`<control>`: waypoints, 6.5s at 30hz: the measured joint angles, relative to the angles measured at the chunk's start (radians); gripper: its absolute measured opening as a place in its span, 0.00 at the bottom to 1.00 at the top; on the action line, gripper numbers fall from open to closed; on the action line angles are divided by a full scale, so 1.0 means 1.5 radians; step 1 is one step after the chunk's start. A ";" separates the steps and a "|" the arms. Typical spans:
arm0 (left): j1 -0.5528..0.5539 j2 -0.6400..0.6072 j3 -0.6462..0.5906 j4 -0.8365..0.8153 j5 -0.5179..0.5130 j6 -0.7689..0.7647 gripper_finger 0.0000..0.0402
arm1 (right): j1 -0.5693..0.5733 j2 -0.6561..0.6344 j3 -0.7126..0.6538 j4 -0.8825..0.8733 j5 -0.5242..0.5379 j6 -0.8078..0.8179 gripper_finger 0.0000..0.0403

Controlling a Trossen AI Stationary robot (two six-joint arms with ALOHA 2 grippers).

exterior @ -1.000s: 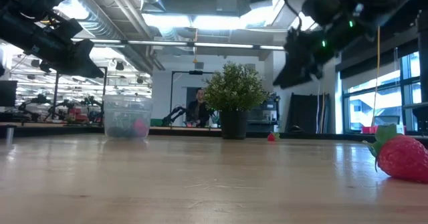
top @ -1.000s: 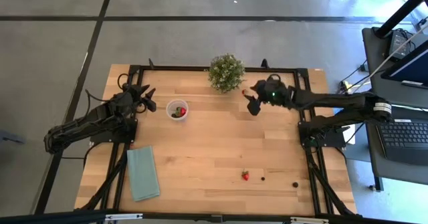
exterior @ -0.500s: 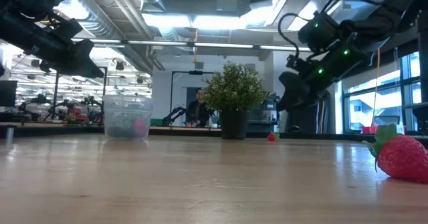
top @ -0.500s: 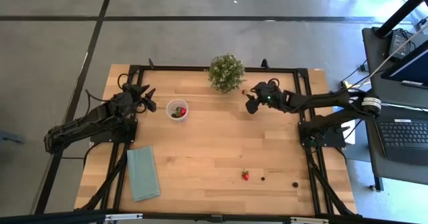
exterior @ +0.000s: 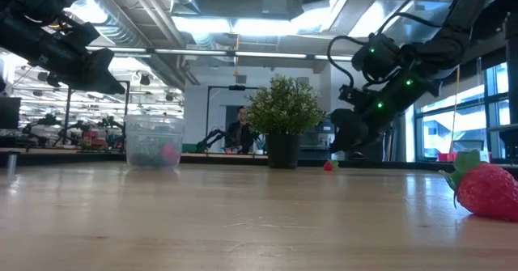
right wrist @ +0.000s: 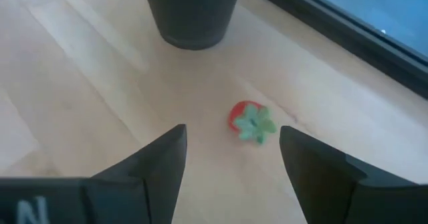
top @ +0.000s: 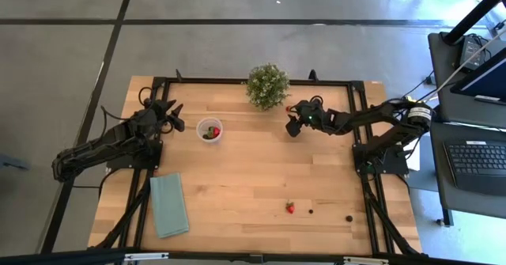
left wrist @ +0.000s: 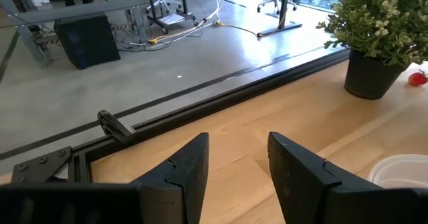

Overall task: Pick and placing Produce into tupperware
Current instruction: Put the red strawberry into the transparent container

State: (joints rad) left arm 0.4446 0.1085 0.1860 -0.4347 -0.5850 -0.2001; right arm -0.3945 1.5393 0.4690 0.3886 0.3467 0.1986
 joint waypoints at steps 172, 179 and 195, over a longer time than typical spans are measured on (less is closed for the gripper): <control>0.000 0.000 0.000 -0.002 -0.036 0.000 0.36 | -0.089 0.083 0.087 -0.105 -0.051 -0.049 0.53; 0.000 0.000 0.000 -0.004 -0.035 0.000 0.36 | -0.093 0.081 0.087 -0.105 -0.051 -0.048 0.53; 0.000 0.000 0.000 -0.006 -0.035 0.000 0.36 | -0.111 0.053 0.088 -0.094 -0.050 -0.065 0.42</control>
State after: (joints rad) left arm 0.4446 0.1087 0.1858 -0.4435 -0.6376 -0.2001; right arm -0.5614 1.6188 0.6006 0.2473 0.2710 0.1009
